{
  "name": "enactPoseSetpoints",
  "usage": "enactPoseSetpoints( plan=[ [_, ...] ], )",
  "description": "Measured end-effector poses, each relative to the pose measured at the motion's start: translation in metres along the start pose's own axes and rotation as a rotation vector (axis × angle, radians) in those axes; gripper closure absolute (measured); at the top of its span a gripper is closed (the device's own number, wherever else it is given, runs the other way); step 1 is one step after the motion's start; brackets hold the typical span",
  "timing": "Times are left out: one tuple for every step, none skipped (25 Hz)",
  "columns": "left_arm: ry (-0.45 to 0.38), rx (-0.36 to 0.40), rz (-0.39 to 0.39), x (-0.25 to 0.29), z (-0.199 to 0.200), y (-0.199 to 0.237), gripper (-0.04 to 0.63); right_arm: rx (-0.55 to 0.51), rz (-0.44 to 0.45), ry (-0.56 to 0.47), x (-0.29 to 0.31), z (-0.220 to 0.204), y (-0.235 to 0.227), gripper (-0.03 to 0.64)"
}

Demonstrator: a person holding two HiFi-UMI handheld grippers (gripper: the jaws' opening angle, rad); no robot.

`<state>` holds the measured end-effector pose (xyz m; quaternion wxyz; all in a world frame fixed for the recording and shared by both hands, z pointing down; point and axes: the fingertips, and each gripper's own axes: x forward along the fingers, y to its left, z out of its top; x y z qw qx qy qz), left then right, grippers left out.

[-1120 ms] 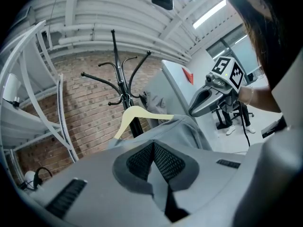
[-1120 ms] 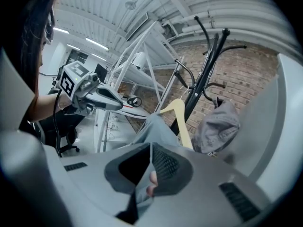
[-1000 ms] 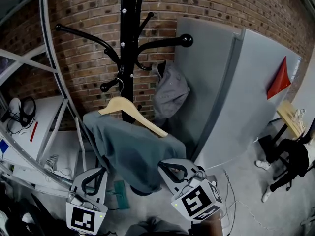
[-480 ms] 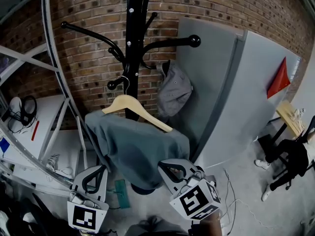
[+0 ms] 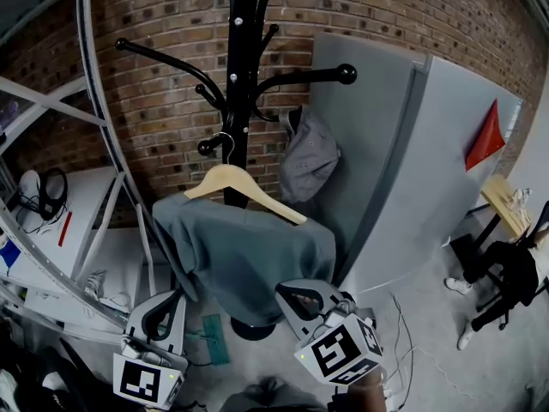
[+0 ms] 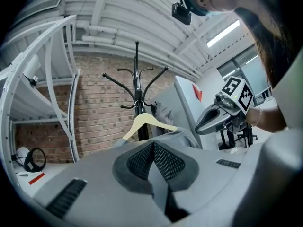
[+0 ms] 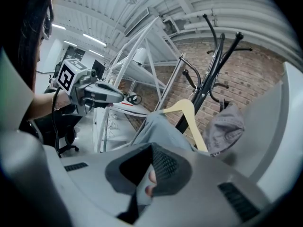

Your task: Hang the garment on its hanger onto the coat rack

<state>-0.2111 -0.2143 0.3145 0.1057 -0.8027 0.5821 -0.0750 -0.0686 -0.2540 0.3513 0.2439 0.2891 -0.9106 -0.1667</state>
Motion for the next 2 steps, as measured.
enactPoseSetpoints(
  plan=[
    [-0.015, -0.002, 0.008, -0.0006, 0.0019, 0.0017, 0.594, 0.001, 0.002, 0.001, 0.0006, 0.0003, 0.0016, 0.595],
    [-0.030, -0.004, 0.017, -0.0012, 0.0040, 0.0037, 0.592, 0.002, 0.004, 0.002, 0.0014, 0.0006, 0.0032, 0.595]
  ],
)
